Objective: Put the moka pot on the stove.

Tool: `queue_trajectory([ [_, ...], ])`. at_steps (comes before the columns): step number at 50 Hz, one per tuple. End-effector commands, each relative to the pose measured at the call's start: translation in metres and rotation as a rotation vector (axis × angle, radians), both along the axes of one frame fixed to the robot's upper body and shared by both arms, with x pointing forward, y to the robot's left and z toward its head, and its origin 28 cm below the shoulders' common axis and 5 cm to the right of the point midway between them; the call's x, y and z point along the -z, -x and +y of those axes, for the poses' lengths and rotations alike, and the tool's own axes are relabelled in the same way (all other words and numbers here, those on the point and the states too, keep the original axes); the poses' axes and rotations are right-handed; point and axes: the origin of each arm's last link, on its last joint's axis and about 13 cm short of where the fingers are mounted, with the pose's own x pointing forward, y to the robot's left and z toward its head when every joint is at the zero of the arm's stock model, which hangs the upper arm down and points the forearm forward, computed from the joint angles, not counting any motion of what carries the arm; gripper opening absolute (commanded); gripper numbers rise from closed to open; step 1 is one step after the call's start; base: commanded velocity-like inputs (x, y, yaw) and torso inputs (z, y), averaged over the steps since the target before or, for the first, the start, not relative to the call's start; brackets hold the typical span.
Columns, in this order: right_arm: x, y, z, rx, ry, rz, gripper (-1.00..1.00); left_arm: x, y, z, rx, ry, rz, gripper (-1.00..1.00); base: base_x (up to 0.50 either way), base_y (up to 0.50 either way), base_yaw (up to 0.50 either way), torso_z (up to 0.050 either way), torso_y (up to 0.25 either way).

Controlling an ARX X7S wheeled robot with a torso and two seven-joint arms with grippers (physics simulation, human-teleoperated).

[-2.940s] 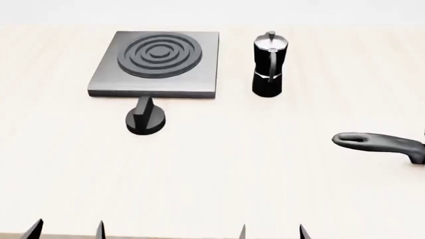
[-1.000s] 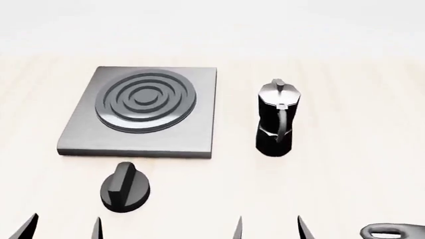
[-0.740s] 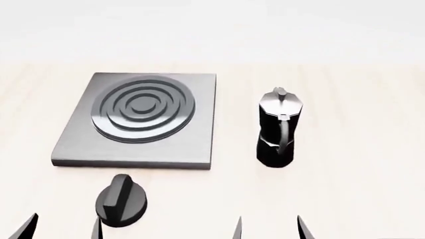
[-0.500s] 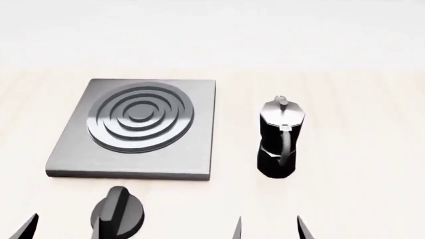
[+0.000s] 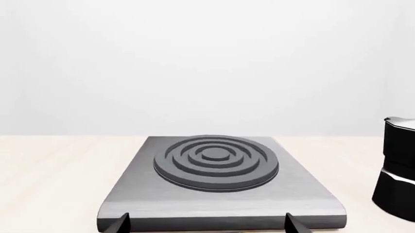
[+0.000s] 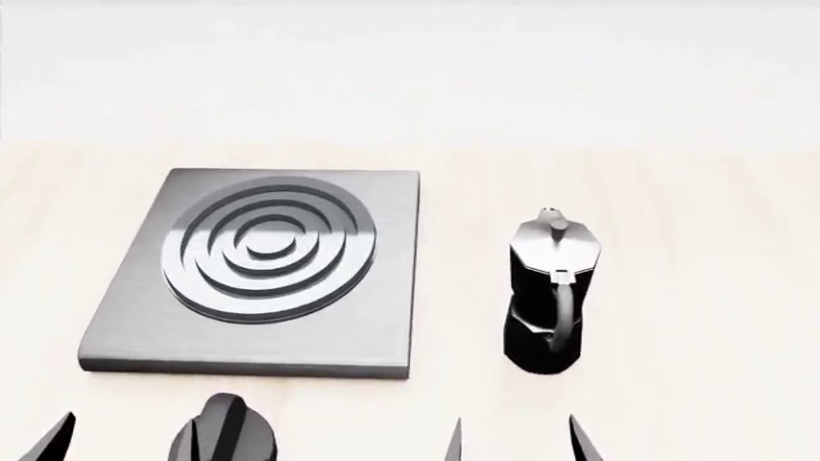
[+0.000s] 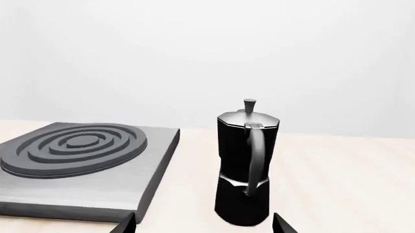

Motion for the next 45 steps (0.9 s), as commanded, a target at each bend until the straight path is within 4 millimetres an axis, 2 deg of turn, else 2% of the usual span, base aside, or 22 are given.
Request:
queue_trajectory([
  [1,-0.0033,0.0010,0.0027,-0.011,0.024,-0.010,1.00,-0.0008,0.0008,0.0002,0.002,0.001,-0.003,1.00,0.00,0.12,0.00,0.000,0.000],
  [45,-0.0038,0.0021,0.0060,-0.019,0.020,-0.020,1.00,-0.0010,0.0011,-0.0002,0.005,-0.004,-0.003,1.00,0.00,0.12,0.00,0.000,0.000],
])
